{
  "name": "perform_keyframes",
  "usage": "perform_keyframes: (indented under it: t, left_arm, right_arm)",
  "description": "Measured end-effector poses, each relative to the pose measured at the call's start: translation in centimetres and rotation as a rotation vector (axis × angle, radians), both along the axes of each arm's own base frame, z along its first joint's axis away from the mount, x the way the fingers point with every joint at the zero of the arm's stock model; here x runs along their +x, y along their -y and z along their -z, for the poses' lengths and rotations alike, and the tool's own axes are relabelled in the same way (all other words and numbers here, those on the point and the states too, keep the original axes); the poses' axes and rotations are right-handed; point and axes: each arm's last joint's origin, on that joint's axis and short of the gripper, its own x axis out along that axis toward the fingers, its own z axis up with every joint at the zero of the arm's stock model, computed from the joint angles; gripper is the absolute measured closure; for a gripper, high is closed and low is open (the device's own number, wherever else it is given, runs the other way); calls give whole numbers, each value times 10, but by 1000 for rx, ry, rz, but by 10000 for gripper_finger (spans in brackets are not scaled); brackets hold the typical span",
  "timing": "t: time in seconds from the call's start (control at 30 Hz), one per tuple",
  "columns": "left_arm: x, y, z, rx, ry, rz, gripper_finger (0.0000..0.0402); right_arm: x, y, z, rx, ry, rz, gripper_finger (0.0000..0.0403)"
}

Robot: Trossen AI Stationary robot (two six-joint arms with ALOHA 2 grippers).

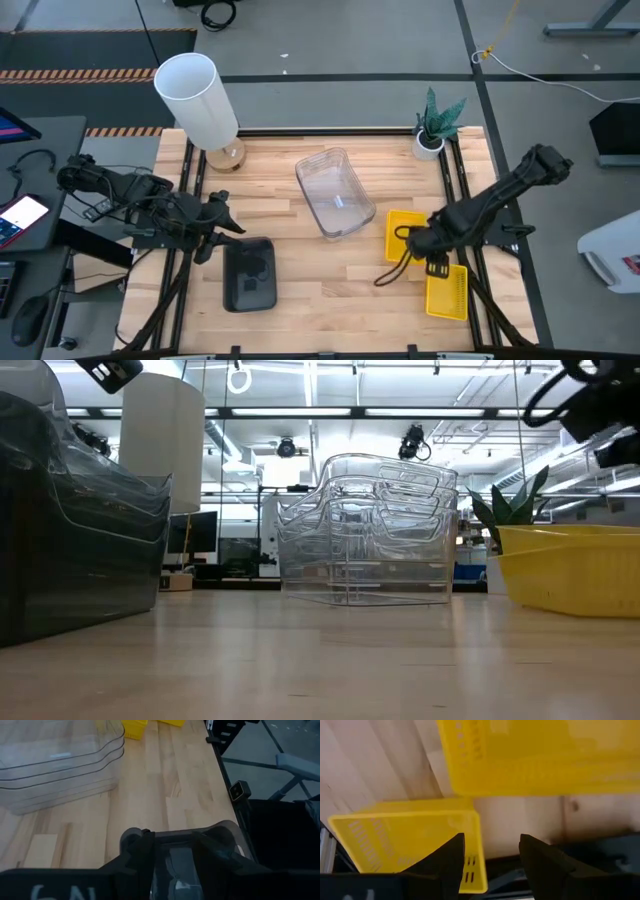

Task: Stack baskets by color
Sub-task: Stack the yellow bin on the top of the stacked yellow bins

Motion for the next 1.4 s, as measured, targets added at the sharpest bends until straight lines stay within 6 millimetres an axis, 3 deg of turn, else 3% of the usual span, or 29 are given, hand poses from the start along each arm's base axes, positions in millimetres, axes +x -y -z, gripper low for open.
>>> perform_keyframes:
  t: [0.37,0.67,0.77,0.93,1.1,1.23,1.4]
  left_arm:
    - [0,0,0,1,1,1,269]
    - [0,0,0,8,3,5,269]
    - [0,0,0,8,2,6,269]
    - [0,0,0,8,3,5,269]
    - [0,0,0,7,3,5,269]
    - [0,0,0,8,3,6,269]
    - [0,0,0,10,3,7,269]
  right_arm:
    - [-12,-23,30,-41,-120,-22,211]
    - [-8,-32,61,-20,-99,-41,213]
    - [-6,-33,67,-17,-117,-49,234]
    - [-5,-35,72,-19,-143,-82,306]
    - [-7,-35,68,35,-157,-100,388]
    - [-7,-36,55,71,-151,-88,386]
    - [-1,-37,16,42,-55,-107,394]
